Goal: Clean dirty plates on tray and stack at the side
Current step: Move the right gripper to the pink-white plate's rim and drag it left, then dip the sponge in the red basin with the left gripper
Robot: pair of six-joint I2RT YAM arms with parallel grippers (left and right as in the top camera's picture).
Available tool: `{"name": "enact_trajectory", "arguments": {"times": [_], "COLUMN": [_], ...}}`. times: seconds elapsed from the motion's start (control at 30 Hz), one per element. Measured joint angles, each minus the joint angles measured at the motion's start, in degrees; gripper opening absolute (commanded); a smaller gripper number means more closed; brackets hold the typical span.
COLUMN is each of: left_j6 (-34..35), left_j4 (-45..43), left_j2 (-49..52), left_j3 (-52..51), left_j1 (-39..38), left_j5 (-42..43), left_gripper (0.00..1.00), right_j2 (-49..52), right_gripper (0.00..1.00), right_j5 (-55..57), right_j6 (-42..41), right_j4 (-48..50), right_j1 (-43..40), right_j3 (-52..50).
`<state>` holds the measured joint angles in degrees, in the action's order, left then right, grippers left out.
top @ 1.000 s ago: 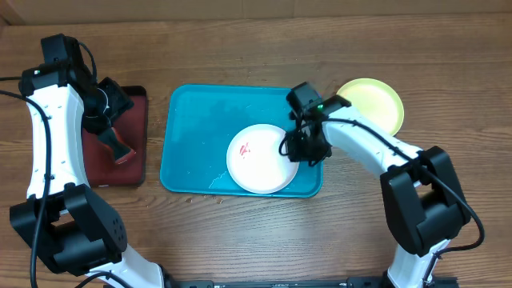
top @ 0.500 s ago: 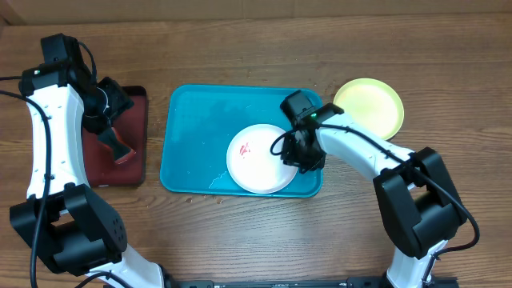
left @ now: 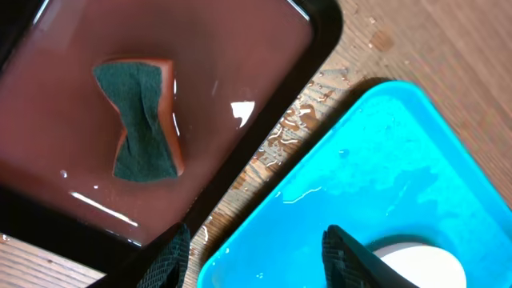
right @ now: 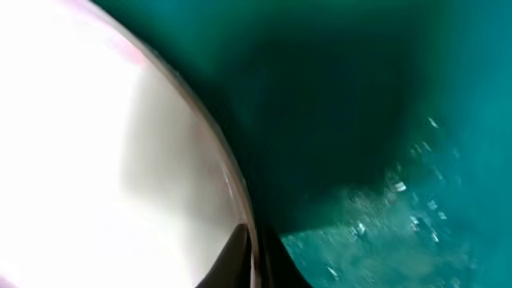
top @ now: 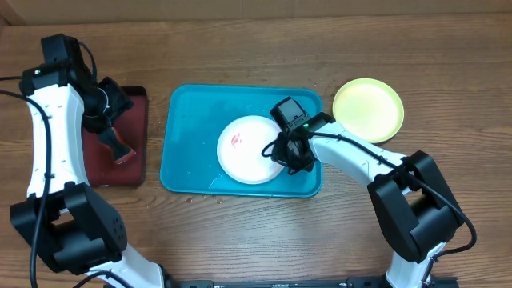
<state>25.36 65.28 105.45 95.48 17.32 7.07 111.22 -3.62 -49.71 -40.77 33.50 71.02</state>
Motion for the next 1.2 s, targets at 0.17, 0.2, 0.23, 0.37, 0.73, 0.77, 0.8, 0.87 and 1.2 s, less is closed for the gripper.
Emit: {"name": "enact_trajectory", "arguments": {"times": [0.17,0.2,0.23,0.37,0.73,0.77,0.8,0.87,1.2], "left_j6": [-0.02,-0.02,-0.02,0.09,1.7,1.7,1.7,1.7,1.73], "left_j4": [0.79,0.79,0.79,0.9,1.16,1.18,1.18,1.16,-2.32], "left_j2": [2.49,3.13,3.8,5.77,13.2,14.12,15.06,16.46,19.08], "left_j3": [0.0,0.0,0.0,0.0,0.0,0.0,-0.02,-0.07,-0.33], "left_j1": [0.0,0.0,0.0,0.2,4.94,5.22,5.33,5.31,5.27], "left_j5": [0.0,0.0,0.0,-1.64,-5.6,-5.6,-5.62,-5.62,-7.34], "left_gripper": [0.51,0.51,0.51,0.51,0.57,0.57,0.58,0.57,0.53], "right_j2": [0.02,0.07,0.09,0.28,0.39,0.39,0.39,0.39,0.42], "right_gripper": [0.04,0.04,0.04,0.04,0.26,0.29,0.34,0.34,0.33], "right_j5": [1.18,1.29,1.33,0.2,-0.61,-0.85,-1.09,-1.64,-2.58], "right_j6": [4.02,5.38,7.32,16.2,30.38,30.6,30.56,30.05,25.38], "right_j4": [5.44,6.47,7.76,12.63,15.82,15.54,15.19,14.25,11.61], "right_j1": [-0.13,-0.15,-0.35,-0.96,-1.27,-1.27,-1.27,-1.25,-1.27], "right_j3": [-0.55,-0.66,-0.83,-1.09,-1.09,-1.09,-1.11,-1.11,-1.14]}}
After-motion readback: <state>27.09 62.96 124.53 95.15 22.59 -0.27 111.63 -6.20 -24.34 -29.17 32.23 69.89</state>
